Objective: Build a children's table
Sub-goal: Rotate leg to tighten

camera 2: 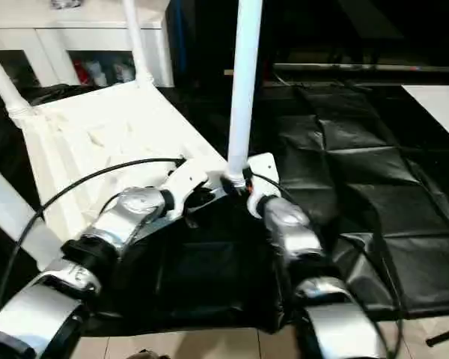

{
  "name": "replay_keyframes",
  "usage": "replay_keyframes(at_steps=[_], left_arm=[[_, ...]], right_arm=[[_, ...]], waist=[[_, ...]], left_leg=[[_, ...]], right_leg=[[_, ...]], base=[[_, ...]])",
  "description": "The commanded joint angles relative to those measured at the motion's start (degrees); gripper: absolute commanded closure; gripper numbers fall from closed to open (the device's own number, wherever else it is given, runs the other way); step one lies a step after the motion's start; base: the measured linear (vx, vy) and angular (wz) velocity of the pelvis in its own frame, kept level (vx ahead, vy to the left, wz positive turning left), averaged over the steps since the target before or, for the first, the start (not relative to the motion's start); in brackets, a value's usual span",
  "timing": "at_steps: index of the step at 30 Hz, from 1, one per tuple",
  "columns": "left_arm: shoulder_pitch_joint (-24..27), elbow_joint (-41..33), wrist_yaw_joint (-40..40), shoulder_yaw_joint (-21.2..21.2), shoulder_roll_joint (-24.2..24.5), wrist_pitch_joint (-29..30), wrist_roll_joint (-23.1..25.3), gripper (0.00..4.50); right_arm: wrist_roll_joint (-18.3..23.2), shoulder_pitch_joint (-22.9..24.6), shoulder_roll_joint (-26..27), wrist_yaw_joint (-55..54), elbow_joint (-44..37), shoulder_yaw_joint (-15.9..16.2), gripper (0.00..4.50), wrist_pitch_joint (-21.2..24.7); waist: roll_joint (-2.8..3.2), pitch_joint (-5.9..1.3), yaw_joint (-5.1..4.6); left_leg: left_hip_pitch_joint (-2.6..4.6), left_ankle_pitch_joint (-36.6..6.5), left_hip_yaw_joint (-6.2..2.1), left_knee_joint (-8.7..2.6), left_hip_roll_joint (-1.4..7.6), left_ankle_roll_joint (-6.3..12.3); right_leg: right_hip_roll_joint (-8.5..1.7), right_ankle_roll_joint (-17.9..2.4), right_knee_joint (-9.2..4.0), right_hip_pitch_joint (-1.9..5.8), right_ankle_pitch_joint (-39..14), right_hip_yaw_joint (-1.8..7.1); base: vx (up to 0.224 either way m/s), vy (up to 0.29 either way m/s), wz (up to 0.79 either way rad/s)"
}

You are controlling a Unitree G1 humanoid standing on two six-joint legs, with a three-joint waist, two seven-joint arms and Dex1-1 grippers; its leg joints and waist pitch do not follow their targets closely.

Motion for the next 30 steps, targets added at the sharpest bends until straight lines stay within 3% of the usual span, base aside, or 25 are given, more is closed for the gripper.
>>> replay_keyframes(at_steps=[1, 6, 7, 10, 15, 21, 30], left_arm=[[1.7, -0.7, -1.2, 0.6, 0.9, -2.1, -0.8, 4.5], [3.7, -4.7, -7.7, 0.0, 2.6, -4.2, -3.0, 4.5], [5.8, -9.1, -14.1, -1.7, 4.6, -4.3, -4.3, 4.5], [8.3, -14.2, -20.2, -3.5, 7.2, -2.7, -5.1, 4.5], [9.9, -17.3, -23.3, -3.7, 8.5, -1.3, -6.1, 4.5], [10.7, -19.4, -23.9, -3.5, 9.1, 0.1, -6.3, 4.5], [10.6, -19.4, -23.3, -3.0, 9.1, 0.5, -6.1, 4.5]], right_arm=[[-0.1, 0.9, -0.9, 5.5, -3.5, 2.3, 0.63, 1.2], [0.9, 3.7, -4.7, 14.9, -8.7, 3.8, 0.63, 1.1], [2.0, 4.3, -5.7, 17.0, -10.1, 3.2, 0.63, 0.9], [3.3, 5.0, -6.7, 19.2, -12.0, 3.1, 0.63, 1.6], [4.1, 6.3, -7.4, 22.6, -14.7, 3.7, 0.63, 2.7], [4.0, 7.2, -7.8, 24.7, -15.8, 4.5, 0.63, 3.7], [3.5, 7.0, -8.0, 25.3, -15.4, 5.1, 1.52, 3.9]], waist=[[-0.95, -3.15, 0.39], [-1.02, -3.02, 0.54], [-0.97, -2.99, 0.53], [-0.58, -3.11, 0.69], [-0.3, -3.28, 1.7], [-0.68, -3.32, 1.71], [-0.85, -3.34, 1.78]], left_leg=[[0.7, -9.2, -1.34, -3.5, 3.46, 5.69], [0.67, -9.2, -1.34, -3.5, 3.63, 6.16], [0.66, -9.5, -1.34, -3.54, 3.61, 6.03], [1.01, -9.5, -1.29, -3.65, 4.07, 5.54], [1.14, -7.8, -1.12, -3.6, 4.15, 5.42], [1.05, -8.0, -0.92, -3.46, 3.88, 5.34], [0.97, -7.1, -0.9, -3.28, 3.79, 5.71]], right_leg=[[-4.97, -12.9, -4.55, 2.6, -3.9, 2.69], [-4.99, -13.0, -4.64, 2.44, -5.2, 2.68], [-5.06, -13.3, -4.73, 2.43, -6.2, 2.65], [-4.9, -14.1, -4.38, 2.01, -5.7, 2.74], [-4.66, -14.6, -3.7, 1.89, -0.6, 2.67], [-4.83, -14.1, -3.77, 2.07, -0.4, 2.7], [-4.8, -13.7, -3.72, 2.08, -1.0, 2.66]], base=[[0.0, 0.0, 0.0], [0.0, 0.0, 0.0], [0.0, 0.0, 0.0], [0.0, 0.0, 0.0], [0.0, 0.0, 0.0], [0.0, 0.0, 0.0], [0.0, 0.0, 0.0]])
